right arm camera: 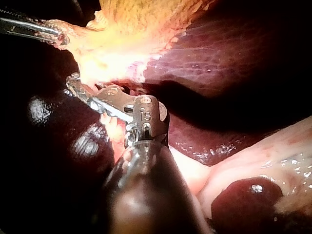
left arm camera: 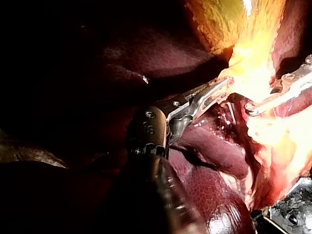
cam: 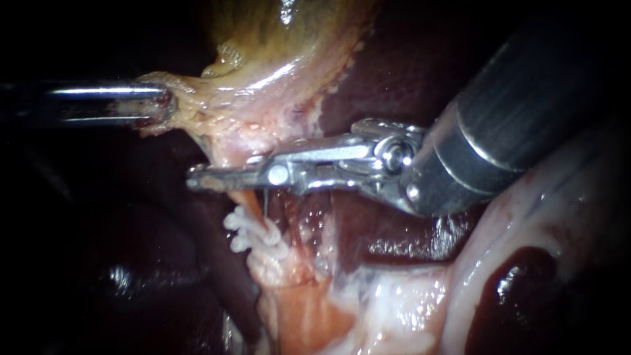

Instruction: Going back third clip left tube

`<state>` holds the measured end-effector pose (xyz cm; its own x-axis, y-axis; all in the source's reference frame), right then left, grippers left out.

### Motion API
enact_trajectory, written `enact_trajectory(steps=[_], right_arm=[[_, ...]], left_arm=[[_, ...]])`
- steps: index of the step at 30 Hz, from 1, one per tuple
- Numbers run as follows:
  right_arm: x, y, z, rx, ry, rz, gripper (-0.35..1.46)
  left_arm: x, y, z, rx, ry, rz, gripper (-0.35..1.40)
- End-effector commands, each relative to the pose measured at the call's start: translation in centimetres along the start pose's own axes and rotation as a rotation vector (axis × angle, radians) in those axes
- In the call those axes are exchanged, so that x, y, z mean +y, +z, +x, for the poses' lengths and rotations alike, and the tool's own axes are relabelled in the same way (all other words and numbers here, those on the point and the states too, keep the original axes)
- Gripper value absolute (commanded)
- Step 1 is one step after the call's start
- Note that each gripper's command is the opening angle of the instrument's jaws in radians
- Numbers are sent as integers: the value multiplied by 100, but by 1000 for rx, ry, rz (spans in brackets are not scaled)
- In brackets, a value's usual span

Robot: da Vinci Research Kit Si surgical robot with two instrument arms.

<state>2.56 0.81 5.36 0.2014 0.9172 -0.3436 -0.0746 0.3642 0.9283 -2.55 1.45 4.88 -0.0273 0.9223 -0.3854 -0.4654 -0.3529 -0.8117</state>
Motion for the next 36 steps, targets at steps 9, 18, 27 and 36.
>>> enact_trajectory(steps=[9, 18, 27, 36], right_arm=[[5, 11, 1, -14, -31, 19, 39], [26, 25, -13, -12, -107, 5, 49], [56, 16, -26, 8, -386, -69, 50], [56, -37, -44, -10, -570, -61, 50]], left_arm=[[1, 0, 0, 0, 0, 1, -35], [1, -1, 0, 0, 0, 1, -35], [2, -1, 0, 0, 0, 1, -35], [2, -1, -1, 0, 0, 1, -35]])
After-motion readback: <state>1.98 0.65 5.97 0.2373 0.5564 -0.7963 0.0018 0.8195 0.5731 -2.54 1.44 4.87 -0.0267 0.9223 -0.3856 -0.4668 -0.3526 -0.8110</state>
